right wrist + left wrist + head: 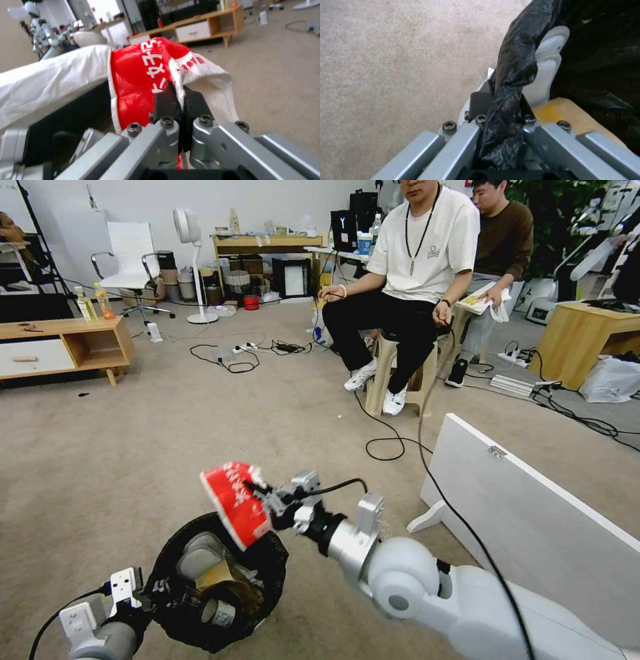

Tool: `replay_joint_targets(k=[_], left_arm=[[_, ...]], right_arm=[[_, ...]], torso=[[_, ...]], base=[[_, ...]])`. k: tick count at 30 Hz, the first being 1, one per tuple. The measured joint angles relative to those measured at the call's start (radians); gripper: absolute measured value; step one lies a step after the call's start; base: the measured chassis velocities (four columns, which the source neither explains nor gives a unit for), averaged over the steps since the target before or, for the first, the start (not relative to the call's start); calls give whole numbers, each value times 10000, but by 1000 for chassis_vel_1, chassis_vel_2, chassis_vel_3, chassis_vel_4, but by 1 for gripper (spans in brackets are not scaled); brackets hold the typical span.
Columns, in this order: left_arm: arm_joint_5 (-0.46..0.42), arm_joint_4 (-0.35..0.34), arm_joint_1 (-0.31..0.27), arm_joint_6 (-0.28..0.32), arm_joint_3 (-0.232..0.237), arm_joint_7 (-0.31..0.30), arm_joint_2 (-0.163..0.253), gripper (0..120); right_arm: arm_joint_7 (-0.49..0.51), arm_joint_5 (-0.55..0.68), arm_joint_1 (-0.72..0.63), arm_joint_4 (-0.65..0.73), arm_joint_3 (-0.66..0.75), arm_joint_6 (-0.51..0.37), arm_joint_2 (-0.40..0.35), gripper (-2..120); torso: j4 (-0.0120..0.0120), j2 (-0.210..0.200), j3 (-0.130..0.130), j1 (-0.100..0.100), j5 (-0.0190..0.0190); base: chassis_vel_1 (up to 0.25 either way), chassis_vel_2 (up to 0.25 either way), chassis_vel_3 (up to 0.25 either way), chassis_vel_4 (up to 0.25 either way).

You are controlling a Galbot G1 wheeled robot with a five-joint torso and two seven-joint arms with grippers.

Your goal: Pick up the trash bin and place the garbage on the floor into it.

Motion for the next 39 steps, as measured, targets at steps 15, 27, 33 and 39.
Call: replay_joint_targets(k=[15,27,33,39], left_arm=[[-93,-39,-36,12,-52,-4,13,2],[-110,-58,-24,14,-33,-3,3,2],[-110,-45,-24,14,-16,8,-5,2],[-111,-27,-20,12,-19,26,-9,2]], right_arm=[[405,-434,197,-636,-1190,-312,325,0],[586,-1057,-13,-1364,-1457,-507,445,0],[603,-1174,-127,-1666,-1573,-513,587,0],[608,-1229,-203,-1917,-1715,-513,699,0]], torso=[[0,0,0,0,0],[0,0,0,0,1],[0,0,0,0,1],[0,0,0,0,1]], base=[[0,0,0,0],[0,0,0,0],[0,0,0,0],[0,0,0,0]])
